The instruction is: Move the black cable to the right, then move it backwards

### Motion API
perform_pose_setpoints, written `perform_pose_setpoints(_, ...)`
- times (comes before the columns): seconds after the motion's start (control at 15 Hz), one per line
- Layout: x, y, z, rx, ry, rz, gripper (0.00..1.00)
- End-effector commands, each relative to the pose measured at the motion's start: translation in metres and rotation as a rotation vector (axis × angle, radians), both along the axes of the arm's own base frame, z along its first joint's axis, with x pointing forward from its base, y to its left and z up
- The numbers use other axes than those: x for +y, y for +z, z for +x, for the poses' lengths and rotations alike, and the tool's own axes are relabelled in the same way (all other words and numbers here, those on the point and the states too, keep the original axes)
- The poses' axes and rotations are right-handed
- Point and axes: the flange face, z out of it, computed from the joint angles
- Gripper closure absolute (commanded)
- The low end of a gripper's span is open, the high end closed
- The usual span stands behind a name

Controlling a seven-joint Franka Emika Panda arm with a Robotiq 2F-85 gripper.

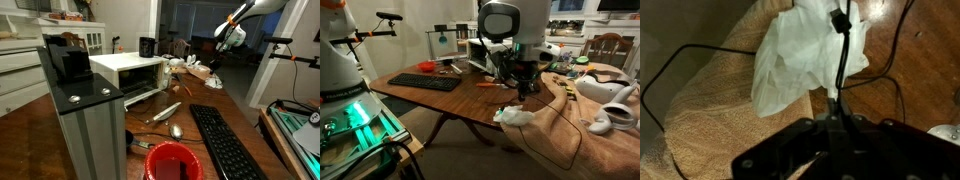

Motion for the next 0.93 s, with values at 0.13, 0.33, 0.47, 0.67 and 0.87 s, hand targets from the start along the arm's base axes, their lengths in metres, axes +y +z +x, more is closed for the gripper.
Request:
perform_pose_setpoints(0.13, 0.036, 0.002, -0.011, -0.014, 0.163, -0.103, 0.99)
perform_pose_setpoints(0.33, 0.052, -0.003, -0.016, -0.01, 0.24, -0.136, 0.99)
perform_pose_setpoints(0.47, 0.062, -0.006, -0.019, -0.007, 0.291, -0.156, 0.99)
perform_pose_setpoints(0.67, 0.074, -0.01, -0.024, -0.008, 0.351, -0.187, 0.99)
perform_pose_setpoints(0.87, 0.083, -0.014, -0.027, -0.008, 0.397, -0.211, 0.99)
